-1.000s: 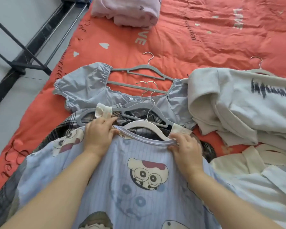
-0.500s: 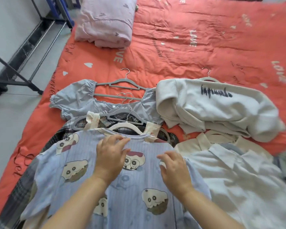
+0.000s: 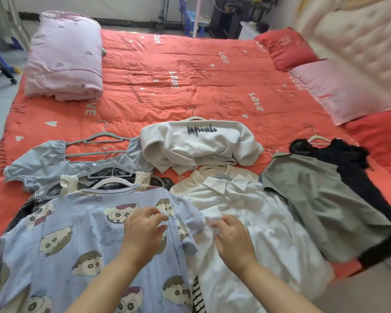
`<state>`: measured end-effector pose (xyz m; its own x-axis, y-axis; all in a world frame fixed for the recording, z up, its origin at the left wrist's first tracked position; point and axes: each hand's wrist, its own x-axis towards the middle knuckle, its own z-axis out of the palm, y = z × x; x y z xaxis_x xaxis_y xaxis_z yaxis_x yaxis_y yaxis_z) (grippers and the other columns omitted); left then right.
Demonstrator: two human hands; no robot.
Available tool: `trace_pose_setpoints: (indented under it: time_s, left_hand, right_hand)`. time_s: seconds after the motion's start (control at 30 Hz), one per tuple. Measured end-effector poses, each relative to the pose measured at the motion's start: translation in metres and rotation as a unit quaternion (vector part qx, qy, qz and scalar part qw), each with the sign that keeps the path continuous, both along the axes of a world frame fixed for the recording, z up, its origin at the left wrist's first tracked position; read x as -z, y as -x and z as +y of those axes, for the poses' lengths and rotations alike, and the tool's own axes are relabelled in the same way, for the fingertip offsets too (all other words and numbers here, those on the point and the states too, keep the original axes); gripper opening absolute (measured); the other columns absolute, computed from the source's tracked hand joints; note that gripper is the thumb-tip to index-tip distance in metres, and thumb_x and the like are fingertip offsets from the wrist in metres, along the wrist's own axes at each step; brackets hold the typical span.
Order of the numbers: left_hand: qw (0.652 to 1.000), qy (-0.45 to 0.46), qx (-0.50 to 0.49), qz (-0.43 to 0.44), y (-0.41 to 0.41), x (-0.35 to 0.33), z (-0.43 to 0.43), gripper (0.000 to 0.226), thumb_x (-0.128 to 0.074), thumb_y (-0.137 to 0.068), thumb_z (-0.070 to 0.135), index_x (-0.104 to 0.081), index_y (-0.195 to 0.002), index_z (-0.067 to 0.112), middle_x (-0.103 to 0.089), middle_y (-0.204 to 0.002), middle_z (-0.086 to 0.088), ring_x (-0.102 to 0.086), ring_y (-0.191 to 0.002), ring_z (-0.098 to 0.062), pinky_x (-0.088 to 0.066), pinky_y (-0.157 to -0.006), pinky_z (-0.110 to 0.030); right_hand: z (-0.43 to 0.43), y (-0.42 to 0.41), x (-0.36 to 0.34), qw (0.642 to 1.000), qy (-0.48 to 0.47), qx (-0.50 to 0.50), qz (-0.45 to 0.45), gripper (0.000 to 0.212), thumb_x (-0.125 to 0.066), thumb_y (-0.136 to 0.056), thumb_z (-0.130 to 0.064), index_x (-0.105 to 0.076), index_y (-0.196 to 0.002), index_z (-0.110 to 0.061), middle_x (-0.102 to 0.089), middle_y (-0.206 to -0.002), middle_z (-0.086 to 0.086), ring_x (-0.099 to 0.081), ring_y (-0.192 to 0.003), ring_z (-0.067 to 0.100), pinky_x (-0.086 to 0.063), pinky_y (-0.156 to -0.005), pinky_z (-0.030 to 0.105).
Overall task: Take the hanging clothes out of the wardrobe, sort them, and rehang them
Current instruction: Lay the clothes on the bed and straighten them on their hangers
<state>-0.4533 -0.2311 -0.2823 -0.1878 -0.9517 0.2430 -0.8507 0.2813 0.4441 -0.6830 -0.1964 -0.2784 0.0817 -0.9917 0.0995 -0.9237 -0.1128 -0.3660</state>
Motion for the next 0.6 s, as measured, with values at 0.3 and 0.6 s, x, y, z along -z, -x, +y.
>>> trace_pose_setpoints:
  time_s: [0.3,0.6]
  left_hand:
    - [1.000,0.019,0.013,0.000,0.072,0.002,-0.016,0.038,-0.093,-0.040,0.006,-0.073,-0.067,0.020,-0.064,-0.069,0.005,-0.063,-0.058,-0.021,-0.038,-0.056,-0.029]
    - [0.998,0.014,-0.064,-0.014,0.166,0.076,-0.085,0.018,-0.067,-0.052,0.020,-0.072,-0.069,0.023,-0.064,-0.070,0.008,-0.056,-0.069,-0.012,-0.040,-0.054,-0.031]
  right_hand:
    - [-0.009,0.104,0.015,0.994,-0.099,0.047,0.010,0.034,-0.080,-0.058,-0.002,-0.069,-0.085,-0.020,-0.061,-0.084,-0.003,-0.064,-0.077,0.022,-0.042,-0.067,0.028]
    - [-0.123,0.210,0.087,0.986,-0.162,-0.014,0.034,0.026,-0.062,-0.076,-0.003,-0.067,-0.099,-0.014,-0.061,-0.099,0.004,-0.058,-0.097,0.031,-0.045,-0.076,0.038]
